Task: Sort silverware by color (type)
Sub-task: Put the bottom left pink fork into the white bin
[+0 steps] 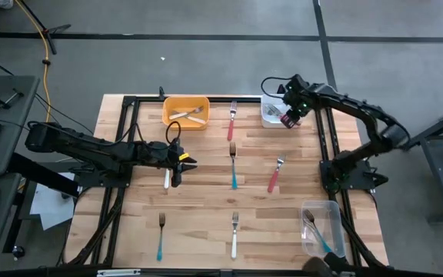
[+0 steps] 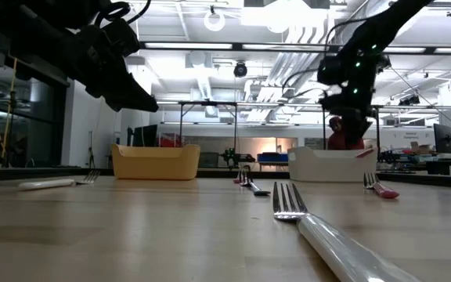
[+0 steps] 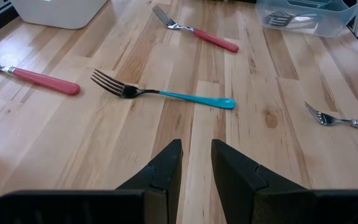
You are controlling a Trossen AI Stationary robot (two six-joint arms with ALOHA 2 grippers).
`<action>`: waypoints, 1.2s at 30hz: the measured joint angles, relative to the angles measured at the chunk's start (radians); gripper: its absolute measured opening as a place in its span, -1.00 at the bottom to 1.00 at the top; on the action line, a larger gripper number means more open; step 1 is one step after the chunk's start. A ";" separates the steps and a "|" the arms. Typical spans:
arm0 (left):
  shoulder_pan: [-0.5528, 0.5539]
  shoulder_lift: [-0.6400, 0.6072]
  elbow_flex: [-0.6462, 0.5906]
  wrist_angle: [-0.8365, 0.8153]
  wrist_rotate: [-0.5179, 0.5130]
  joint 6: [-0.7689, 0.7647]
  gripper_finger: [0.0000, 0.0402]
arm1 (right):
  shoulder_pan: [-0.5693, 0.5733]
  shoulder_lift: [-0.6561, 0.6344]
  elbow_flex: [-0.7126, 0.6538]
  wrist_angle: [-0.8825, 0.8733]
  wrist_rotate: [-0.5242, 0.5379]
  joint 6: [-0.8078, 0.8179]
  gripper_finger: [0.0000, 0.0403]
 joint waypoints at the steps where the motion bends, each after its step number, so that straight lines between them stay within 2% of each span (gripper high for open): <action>1: 0.000 0.000 0.000 0.000 0.000 0.000 -0.61 | 0.000 0.031 0.015 -0.010 0.000 0.000 -0.34; 8: 0.000 0.000 0.000 -0.007 0.000 0.000 -0.61 | 0.000 0.186 0.128 -0.044 0.014 0.008 -0.09; 14: 0.000 0.000 0.000 -0.008 0.000 0.000 -0.61 | 0.000 0.262 0.171 -0.091 0.014 0.024 -0.09; 23: 0.000 0.000 0.000 -0.008 0.000 0.000 -0.61 | 0.000 0.295 0.167 -0.114 0.009 0.026 -0.29; 31: 0.000 0.000 0.000 -0.008 0.000 0.000 -0.61 | 0.000 0.284 0.167 -0.125 0.011 0.004 -0.75; 36: 0.000 0.000 0.000 -0.008 0.000 0.000 -0.61 | 0.013 0.227 0.183 -0.138 0.027 -0.018 -0.74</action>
